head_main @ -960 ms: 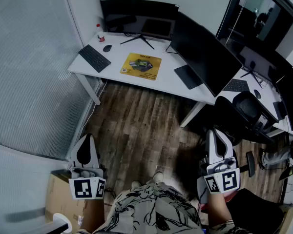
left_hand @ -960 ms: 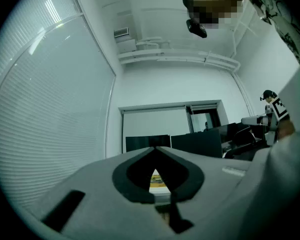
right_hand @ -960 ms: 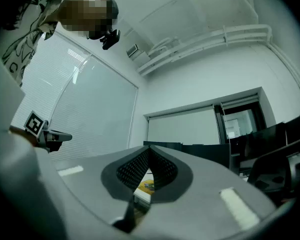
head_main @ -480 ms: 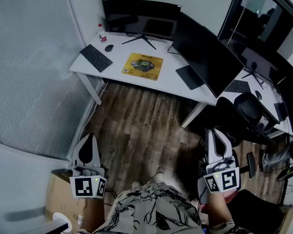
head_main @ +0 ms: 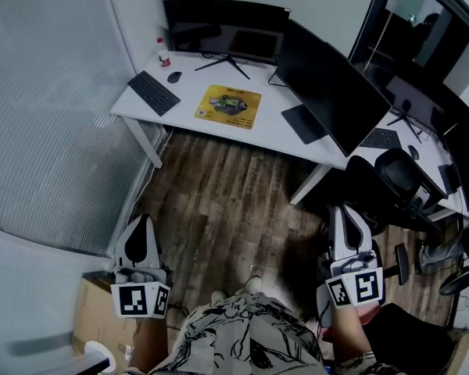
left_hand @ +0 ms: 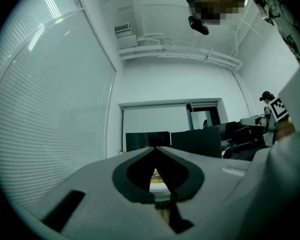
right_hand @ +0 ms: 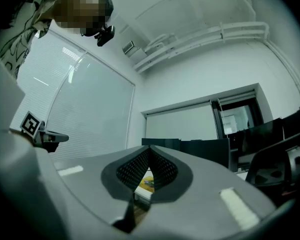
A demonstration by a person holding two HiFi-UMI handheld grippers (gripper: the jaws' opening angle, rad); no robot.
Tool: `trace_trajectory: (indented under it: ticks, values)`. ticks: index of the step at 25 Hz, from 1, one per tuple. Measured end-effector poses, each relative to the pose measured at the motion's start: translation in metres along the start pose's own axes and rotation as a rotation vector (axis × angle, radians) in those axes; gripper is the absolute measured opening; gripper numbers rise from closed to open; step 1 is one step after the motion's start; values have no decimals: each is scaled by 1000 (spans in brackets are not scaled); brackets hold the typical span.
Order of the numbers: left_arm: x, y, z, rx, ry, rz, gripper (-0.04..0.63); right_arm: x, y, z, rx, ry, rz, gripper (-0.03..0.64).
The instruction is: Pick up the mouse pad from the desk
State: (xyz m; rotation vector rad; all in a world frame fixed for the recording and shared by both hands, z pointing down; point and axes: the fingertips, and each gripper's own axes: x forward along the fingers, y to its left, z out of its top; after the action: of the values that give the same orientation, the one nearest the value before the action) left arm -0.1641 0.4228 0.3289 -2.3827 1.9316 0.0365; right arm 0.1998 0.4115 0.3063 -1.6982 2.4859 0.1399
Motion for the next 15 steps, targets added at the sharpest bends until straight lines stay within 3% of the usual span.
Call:
trace_trajectory:
  ticks: [7,15]
  values:
    - [1,1,-1,25,5,11,12,1,3,-2,-9,-3,17,8]
    - [3,1,-2,22,22,5,112,1,7,-4,8,-2,36,52]
